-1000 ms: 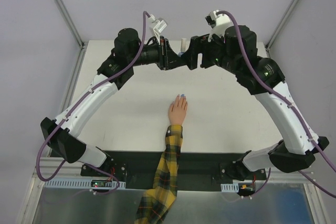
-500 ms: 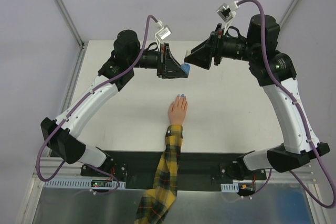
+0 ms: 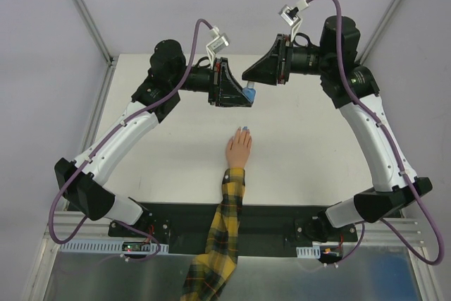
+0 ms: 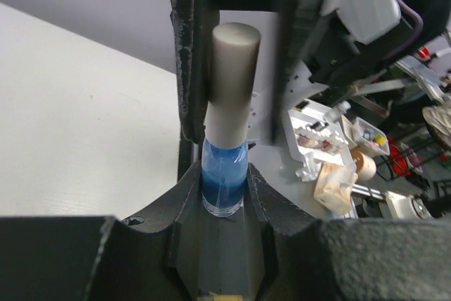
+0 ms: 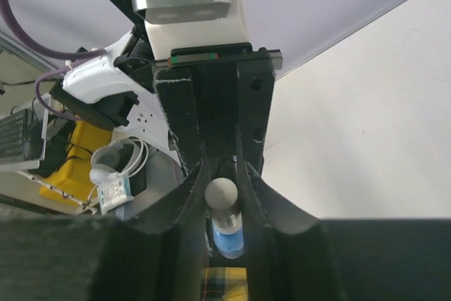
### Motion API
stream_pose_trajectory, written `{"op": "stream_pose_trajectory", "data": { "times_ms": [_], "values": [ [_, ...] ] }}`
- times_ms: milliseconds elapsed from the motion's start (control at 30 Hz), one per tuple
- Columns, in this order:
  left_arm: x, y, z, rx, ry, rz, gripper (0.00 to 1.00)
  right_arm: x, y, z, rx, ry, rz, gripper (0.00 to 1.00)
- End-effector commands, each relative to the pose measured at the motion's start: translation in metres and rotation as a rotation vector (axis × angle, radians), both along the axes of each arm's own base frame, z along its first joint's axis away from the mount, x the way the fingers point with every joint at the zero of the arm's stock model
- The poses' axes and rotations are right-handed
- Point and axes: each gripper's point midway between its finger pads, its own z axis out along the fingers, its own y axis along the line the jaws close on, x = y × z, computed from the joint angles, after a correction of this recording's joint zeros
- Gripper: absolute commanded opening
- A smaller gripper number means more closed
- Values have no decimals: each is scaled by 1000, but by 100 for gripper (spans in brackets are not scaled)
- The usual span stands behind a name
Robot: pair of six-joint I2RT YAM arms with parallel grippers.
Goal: Paint the nails
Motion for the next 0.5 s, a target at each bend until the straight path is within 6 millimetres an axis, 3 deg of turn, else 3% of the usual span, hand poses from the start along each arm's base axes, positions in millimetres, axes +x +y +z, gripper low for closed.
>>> {"op": "stream_pose_trajectory", "data": {
  "times_ms": [0, 67, 233, 267, 300, 333, 367, 467],
  "values": [
    [-13, 6, 25, -63, -85, -6, 0, -7, 0, 7, 30, -36, 42, 16],
    [-2, 6, 26, -57, -83, 56, 0, -6, -3, -2, -2, -30, -1, 1],
    [69, 11, 27, -16, -82, 446, 0, -5, -6, -52, -234, -104, -206, 1],
    [81, 13, 26, -1, -99, 506, 0, 30, -39, -77, -434, -119, -528, 1],
    [87, 15, 28, 5, -107, 542, 0, 15, -31, -82, -534, -190, -610, 1],
    [98, 17, 31, 16, -114, 600, 0, 17, -42, -67, -578, -244, -741, 1],
    [102, 17, 25, 48, -113, 617, 0, 24, -59, -75, -705, -255, -863, 1],
    [107, 10, 23, 56, -103, 617, 0, 22, -59, -66, -709, -246, -901, 1]
  ]
}}
